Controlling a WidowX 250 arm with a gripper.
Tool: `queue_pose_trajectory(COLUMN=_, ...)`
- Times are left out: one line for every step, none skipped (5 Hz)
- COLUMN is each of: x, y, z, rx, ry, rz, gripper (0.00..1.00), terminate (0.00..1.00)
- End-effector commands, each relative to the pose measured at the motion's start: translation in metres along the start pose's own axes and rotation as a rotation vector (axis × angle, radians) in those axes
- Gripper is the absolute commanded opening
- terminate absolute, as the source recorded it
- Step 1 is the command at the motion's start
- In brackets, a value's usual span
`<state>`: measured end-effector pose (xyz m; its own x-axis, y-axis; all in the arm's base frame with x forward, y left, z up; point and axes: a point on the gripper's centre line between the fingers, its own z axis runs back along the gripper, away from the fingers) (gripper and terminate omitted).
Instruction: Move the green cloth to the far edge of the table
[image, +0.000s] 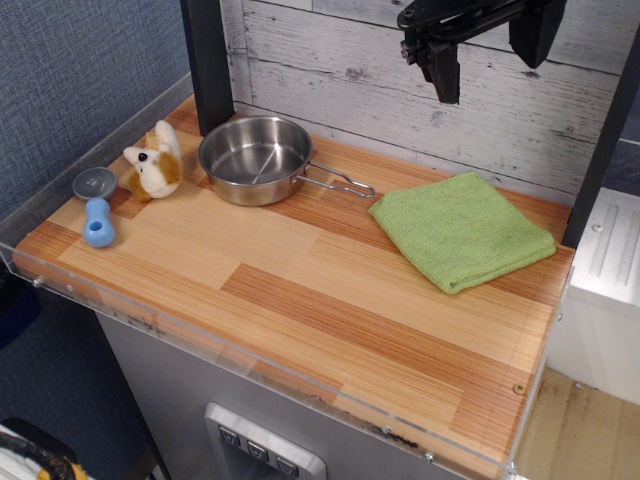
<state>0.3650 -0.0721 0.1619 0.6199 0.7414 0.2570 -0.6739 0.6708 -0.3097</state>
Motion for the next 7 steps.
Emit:
queue_pose_trajectory(x=-0.0001, y=-0.0021, z=0.0185, rx=-0.042, ry=-0.022, rz=-0.005, gripper=1.0, terminate=0.0)
queue_pose_trajectory(x=-0.0001, y=-0.0021, z=0.0185, rx=-0.042, ry=-0.022, rz=-0.005, gripper=1.0, terminate=0.0)
queue_pose_trajectory(x=-0.0001, y=-0.0021, z=0.0185, rx=-0.042, ry=-0.022, rz=-0.005, gripper=1.0, terminate=0.0)
queue_pose_trajectory(x=-0.0001, y=-0.0021, z=0.0185, rx=-0.042, ry=-0.022, rz=-0.005, gripper=1.0, terminate=0.0)
queue_pose_trajectory(x=-0.0001, y=-0.0021, z=0.0185, rx=-0.042, ry=-0.022, rz=-0.005, gripper=1.0, terminate=0.0)
queue_pose_trajectory(x=-0.0001, y=-0.0021, z=0.0185, rx=-0.042, ry=-0.022, rz=-0.005, gripper=1.0, terminate=0.0)
queue_pose_trajectory(x=-0.0001, y=-0.0021, z=0.0185, rx=-0.042, ry=-0.022, rz=-0.005, gripper=1.0, terminate=1.0)
